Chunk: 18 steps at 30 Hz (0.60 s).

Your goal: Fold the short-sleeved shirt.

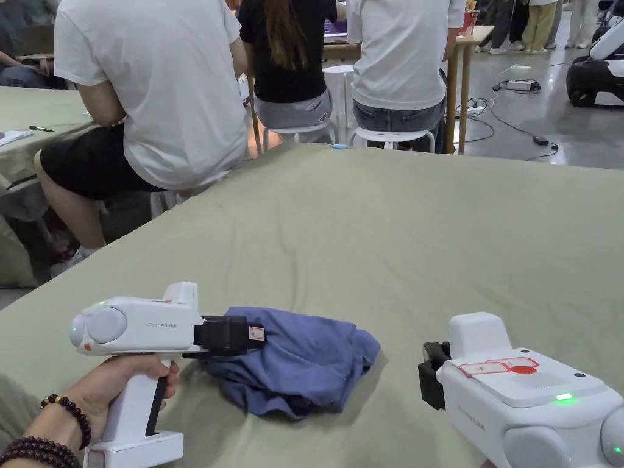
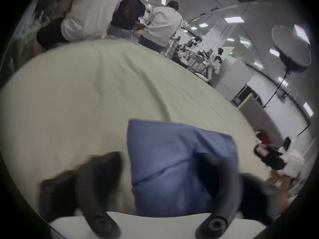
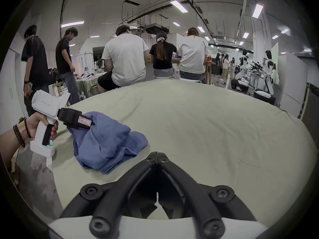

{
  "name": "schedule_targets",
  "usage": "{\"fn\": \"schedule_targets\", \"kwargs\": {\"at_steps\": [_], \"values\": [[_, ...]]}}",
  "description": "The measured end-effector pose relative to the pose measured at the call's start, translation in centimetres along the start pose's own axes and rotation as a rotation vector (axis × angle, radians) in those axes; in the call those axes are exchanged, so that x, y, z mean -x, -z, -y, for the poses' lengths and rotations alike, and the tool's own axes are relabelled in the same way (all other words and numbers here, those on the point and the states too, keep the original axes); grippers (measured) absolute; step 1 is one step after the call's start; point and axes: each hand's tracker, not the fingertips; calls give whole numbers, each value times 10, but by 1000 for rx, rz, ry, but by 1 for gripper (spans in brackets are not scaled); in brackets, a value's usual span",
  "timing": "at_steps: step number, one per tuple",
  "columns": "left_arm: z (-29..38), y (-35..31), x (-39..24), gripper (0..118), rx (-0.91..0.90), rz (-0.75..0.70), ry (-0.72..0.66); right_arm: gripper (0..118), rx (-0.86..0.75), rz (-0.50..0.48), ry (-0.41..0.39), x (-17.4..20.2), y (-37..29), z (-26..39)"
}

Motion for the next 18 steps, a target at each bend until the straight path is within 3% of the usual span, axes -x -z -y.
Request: {"fn": "schedule_targets", "kwargs": {"at_steps": [3, 5, 10, 12, 14, 18], "values": [[-6, -15, -16, 115, -43, -48, 73, 0, -6, 11, -1, -6, -7, -5], [-15, -32, -26, 118, -64, -71, 40, 0, -14, 12, 3, -13, -15, -9], [-33, -68, -109, 117, -207, -97, 85, 0, -53, 53, 21, -36, -52, -28], [-39, -68, -159, 77, -248, -94, 133, 0, -68, 62, 25, -50, -73, -36], [-44, -56, -209, 0, -308, -161, 226, 0, -92, 83, 26, -68, -96, -43], [-45, -30, -310, 2, -383, -109, 284, 0, -125, 150, -4, -121, -143, -56]]}}
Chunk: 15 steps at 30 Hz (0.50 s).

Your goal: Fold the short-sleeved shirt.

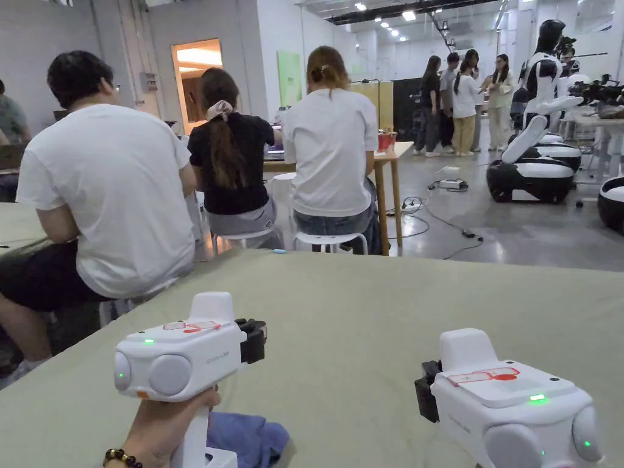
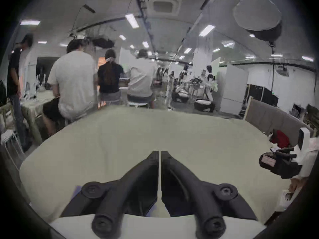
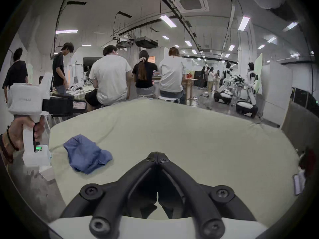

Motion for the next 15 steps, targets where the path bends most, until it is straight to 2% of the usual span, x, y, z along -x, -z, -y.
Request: {"fn": "schedule_targets", "kwargs": {"at_steps": [7, 10, 12, 15], "values": [[-40, 48, -161, 2, -95, 38, 103, 0, -114, 188, 23, -132, -65, -43], [-60, 78, -201, 2, -136, 49, 101, 0, -157, 262, 60, -185, -81, -55], [-72, 76, -241, 2, -163, 54, 127, 0, -176, 293, 72, -216, -88, -60], [-84, 89, -280, 1, -207, 61, 142, 0, -233, 384, 97, -253, -104, -59]]}}
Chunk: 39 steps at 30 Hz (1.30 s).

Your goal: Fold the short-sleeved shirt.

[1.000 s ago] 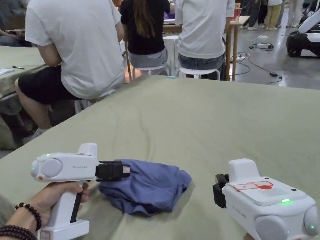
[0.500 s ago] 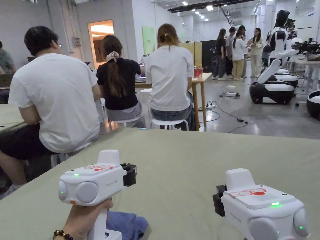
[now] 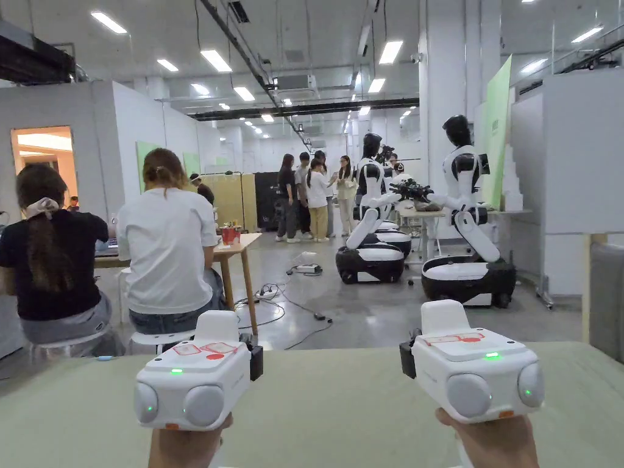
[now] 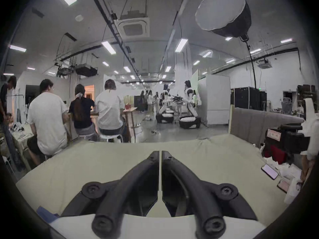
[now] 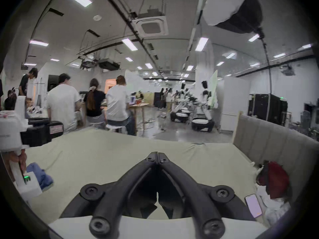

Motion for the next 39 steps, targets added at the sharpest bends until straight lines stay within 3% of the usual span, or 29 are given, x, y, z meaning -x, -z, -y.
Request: {"fn": "schedule_targets", "kwargs": {"at_steps": [7, 10, 19, 21, 24, 25, 28, 29, 31, 39], "values": [[-1, 38, -45, 2, -14, -8, -41, 0, 10, 72, 101, -79, 22, 17], [6, 45, -52, 2, -10, -18, -45, 0, 1, 89, 94, -98, 21, 26], [16, 62, -64, 2, -1, -27, -36, 0, -10, 111, 50, -98, 24, 28], [16, 65, -62, 11, 1, -33, -37, 0, -20, 110, 42, -95, 25, 27], [16, 68, -60, 15, 0, -37, -38, 3, -30, 109, 30, -91, 27, 26], [15, 65, -61, 24, -1, -40, -33, 12, -24, 107, 34, -90, 28, 27], [16, 65, -59, 116, 0, -41, -34, 99, -3, 72, 59, -90, 37, 31], [17, 67, -58, 114, 7, -39, -40, 118, -1, 73, 55, -88, 39, 33], [21, 66, -55, 118, -34, -35, -44, 118, -15, 101, 39, -83, 41, 39], [22, 70, -51, 118, -23, -47, -19, 118, -6, 115, 17, -79, 48, 38]]}}
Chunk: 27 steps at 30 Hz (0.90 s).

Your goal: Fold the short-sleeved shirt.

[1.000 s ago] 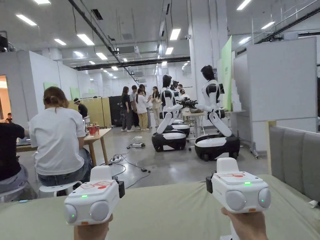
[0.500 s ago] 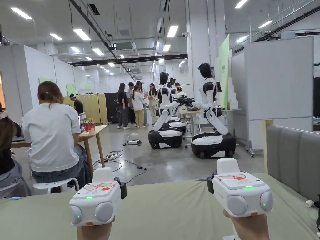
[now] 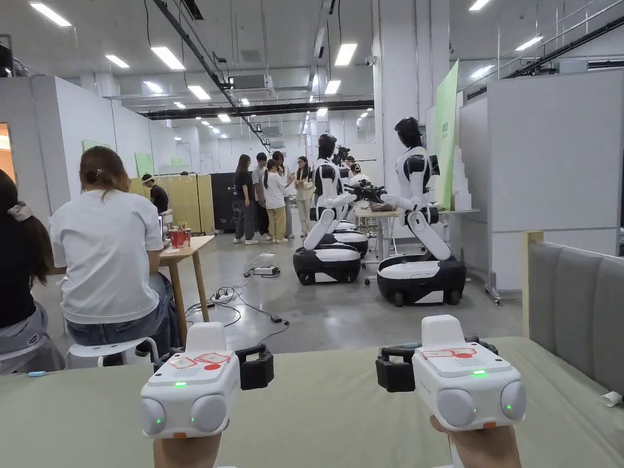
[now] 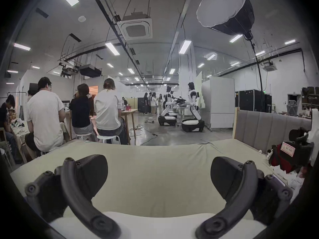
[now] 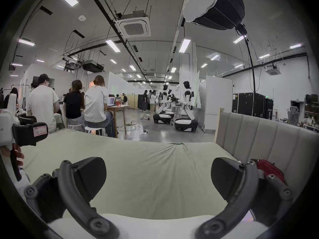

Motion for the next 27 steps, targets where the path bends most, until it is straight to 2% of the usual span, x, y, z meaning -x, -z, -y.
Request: {"fn": "schedule_targets", "kwargs": {"at_steps": [5, 8, 16, 26, 27], "values": [[-1, 3, 2, 118, 8, 15, -7, 118, -43, -11, 26, -1, -2, -14], [-2, 1, 1, 118, 21, 21, -10, 118, -66, -60, 62, -4, -1, -19], [3, -1, 3, 118, 30, 7, -22, 118, -58, -24, 17, 2, 1, -14], [6, 3, 0, 118, 28, 13, -3, 118, -54, -10, 41, -1, 7, -7], [6, 4, 0, 118, 30, 16, 0, 118, -77, 15, 47, 1, 2, -7]]}}
